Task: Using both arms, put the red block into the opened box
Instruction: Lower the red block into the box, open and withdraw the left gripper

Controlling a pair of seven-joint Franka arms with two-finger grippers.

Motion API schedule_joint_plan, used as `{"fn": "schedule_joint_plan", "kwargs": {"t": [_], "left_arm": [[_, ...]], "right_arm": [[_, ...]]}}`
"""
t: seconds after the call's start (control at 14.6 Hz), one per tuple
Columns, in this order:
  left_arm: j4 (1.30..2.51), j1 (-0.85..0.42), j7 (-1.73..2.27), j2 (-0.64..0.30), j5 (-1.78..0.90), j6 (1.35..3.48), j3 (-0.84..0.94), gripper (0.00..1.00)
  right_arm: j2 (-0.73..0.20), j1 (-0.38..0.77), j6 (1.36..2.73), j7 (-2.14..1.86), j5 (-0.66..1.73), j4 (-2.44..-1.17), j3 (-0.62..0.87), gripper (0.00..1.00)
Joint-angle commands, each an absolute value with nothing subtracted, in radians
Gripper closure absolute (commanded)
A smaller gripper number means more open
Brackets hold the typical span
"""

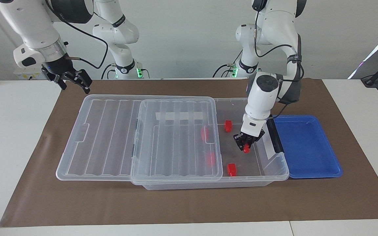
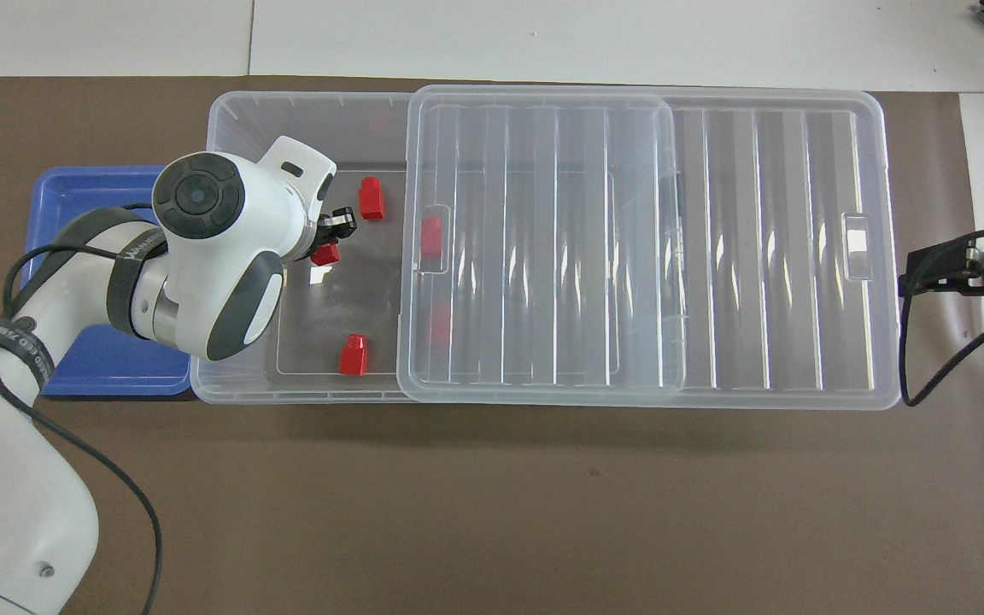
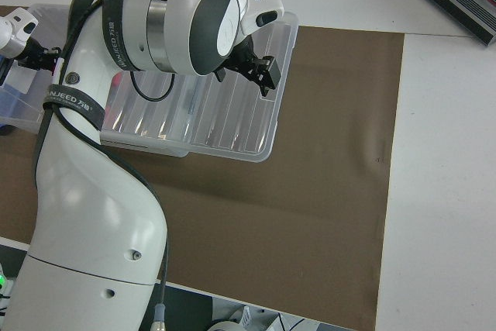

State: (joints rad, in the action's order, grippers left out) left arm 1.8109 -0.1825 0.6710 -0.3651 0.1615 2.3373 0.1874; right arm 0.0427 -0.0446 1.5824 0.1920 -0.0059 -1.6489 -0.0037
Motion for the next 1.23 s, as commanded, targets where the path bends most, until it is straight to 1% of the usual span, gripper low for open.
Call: {"fn": "schedule_joint_plan", "kwargs": {"t": [0.0,0.21,0.41,0.48,0.55,0.62,0.68,1.03,1.16], "left_arm": [[1.818,-0.198,0.701,-0.397,0.198,2.391,0.176,0.92],[1.854,-0.204,0.703,-0.408,0.221,2.439,0.173,0.91],[1.873,-0.202,0.703,-0.408,0.225,2.456,0.17,0.87],[1.876,-0.202,0.704,-0.408,0.227,2.456,0.17,0.76],[1.878,-0.202,0.704,-0.408,0.227,2.456,0.17,0.56],[1.878,-0.202,0.707,-0.408,0.227,2.456,0.17,0.26],[1.878,-0.204,0.715,-0.408,0.227,2.456,0.169,0.0],[1.858,-0.202,0.787,-0.402,0.233,2.401,0.167,0.0],[1.853,-0.193,0.804,-0.365,0.233,2.349,0.169,0.0]], "right_arm": [[0.069,-0.051,1.597,0.184,0.014,-1.68,0.0,0.0],[0.068,-0.051,1.595,0.184,0.014,-1.678,0.0,0.0],[0.069,-0.051,1.595,0.184,0.014,-1.678,0.0,0.0],[0.069,-0.051,1.595,0.184,0.014,-1.678,0.0,0.0],[0.069,-0.051,1.595,0.184,0.014,-1.678,0.0,0.0],[0.069,-0.051,1.597,0.183,0.014,-1.678,0.0,0.0],[0.069,-0.051,1.597,0.184,0.014,-1.68,0.0,0.0],[0.069,-0.051,1.597,0.184,0.014,-1.68,0.0,0.0],[0.069,-0.051,1.597,0.184,0.014,-1.68,0.0,0.0]]}}
